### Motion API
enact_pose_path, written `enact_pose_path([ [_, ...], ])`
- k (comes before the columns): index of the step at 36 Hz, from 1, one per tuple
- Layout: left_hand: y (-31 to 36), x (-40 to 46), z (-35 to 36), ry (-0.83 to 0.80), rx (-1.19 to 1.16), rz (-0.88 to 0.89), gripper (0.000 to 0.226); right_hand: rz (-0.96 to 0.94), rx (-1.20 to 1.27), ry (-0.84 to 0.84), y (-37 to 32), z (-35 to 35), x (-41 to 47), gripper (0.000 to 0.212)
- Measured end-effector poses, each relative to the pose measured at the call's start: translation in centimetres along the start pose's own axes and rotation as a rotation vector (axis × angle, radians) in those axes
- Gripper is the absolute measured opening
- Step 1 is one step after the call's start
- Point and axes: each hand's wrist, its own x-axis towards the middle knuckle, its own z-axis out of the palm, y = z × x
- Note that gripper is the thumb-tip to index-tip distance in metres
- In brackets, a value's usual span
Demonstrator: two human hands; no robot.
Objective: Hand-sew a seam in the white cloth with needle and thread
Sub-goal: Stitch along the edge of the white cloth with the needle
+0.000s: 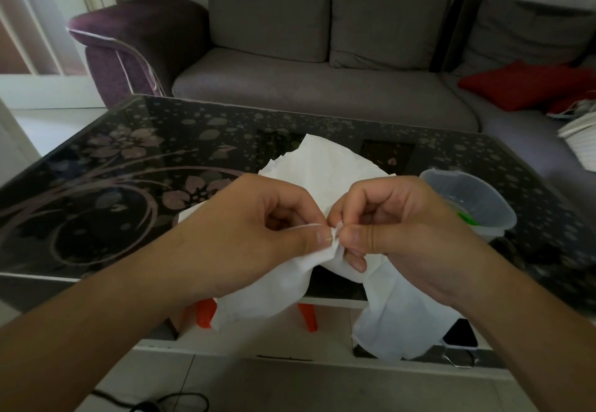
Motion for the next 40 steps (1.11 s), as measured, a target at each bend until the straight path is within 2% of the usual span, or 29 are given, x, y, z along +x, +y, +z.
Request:
enact_pose_path([
  [9, 0.0, -0.2, -0.4, -0.02, -0.109, 0.014, 0.009, 0.008, -0.234, 0.129, -0.8, 0.6, -0.3, 0.017],
  [12, 0.2, -0.3, -0.5, -0.014, -0.148, -0.008, 0.009, 0.008, -0.293, 0.122, -1.1, 0.2, -0.4, 0.003],
  [16, 0.3, -0.2, -0.7, 0.01, -0.187, -0.025, 0.01, 0.019, -0.388, 0.098, -1.3, -0.5, -0.6, 0.019],
  [20, 0.4, -0.2, -0.8, 0.008, -0.209, -0.045, 0.011, 0.015, -0.444, 0.124, -1.4, -0.6, -0.6, 0.023],
  [33, 0.2, 0.2, -0.5, -0.04, -0.246, -0.084, 0.011, -0.055, -0.491, 0.214, -1.8, 0.2, -0.7, 0.031],
  [40, 0.0, 0.2, -0.5, -0.036, -0.267, -0.098, 0.011, -0.037, -0.451, 0.234, -1.7, 0.4, -0.7, 0.024],
])
